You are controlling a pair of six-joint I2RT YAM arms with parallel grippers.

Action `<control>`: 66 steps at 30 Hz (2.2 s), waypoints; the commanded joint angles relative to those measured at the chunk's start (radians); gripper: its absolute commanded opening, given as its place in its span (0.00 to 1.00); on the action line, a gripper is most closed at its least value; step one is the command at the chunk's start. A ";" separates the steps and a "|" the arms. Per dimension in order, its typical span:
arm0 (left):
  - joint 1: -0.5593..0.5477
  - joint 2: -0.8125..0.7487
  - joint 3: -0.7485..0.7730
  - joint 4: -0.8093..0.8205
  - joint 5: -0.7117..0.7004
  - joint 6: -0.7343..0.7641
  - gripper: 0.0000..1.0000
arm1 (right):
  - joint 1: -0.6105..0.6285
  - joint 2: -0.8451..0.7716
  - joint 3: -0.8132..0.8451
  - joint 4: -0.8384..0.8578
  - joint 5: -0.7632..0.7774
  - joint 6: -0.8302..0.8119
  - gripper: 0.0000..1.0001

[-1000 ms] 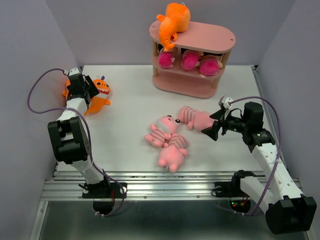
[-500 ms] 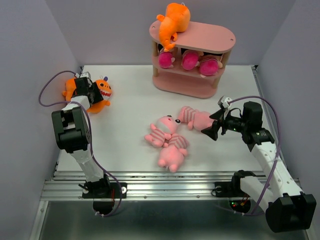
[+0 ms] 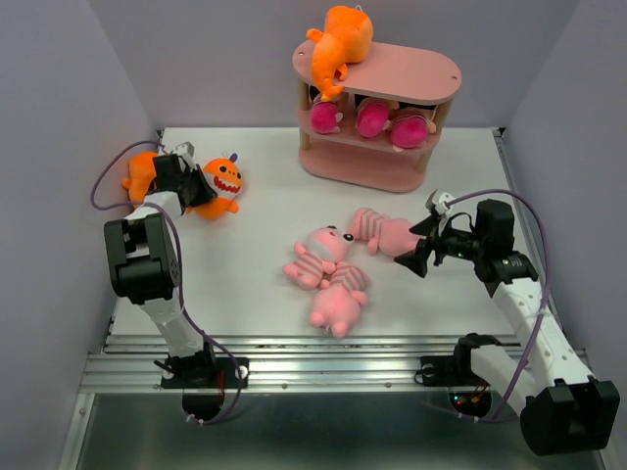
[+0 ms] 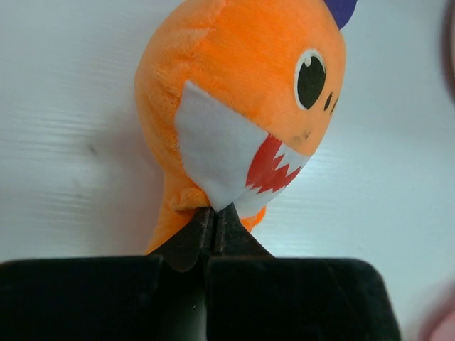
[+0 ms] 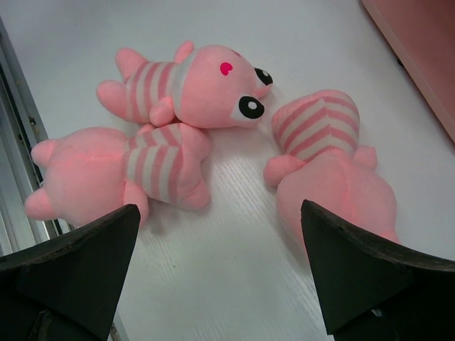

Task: Place and organize the stuffed toys onto the shelf
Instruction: Grab a stuffed toy with the left arm, then pass the stuffed toy from the left arm to the right

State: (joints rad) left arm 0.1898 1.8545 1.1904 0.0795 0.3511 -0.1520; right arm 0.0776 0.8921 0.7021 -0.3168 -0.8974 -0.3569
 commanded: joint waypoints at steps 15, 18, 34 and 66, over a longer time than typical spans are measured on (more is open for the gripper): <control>-0.458 -0.721 -0.577 0.169 0.457 -0.375 0.00 | -0.002 0.050 0.239 -0.628 -0.204 -0.789 1.00; -0.593 -0.749 -0.629 0.226 0.503 -0.458 0.00 | -0.002 0.119 0.336 -0.871 -0.260 -1.093 1.00; -0.977 -0.534 -0.428 0.388 0.516 -0.584 0.00 | 0.074 0.140 0.347 -0.887 -0.276 -1.259 1.00; -1.076 -1.236 -0.534 0.062 -0.063 0.278 0.99 | 0.136 0.292 0.491 -0.769 -0.146 -0.064 0.01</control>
State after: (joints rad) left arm -0.8780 0.6338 0.7544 0.1978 0.3515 -0.0814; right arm 0.2047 1.1278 1.0416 -1.0882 -1.0245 -0.6491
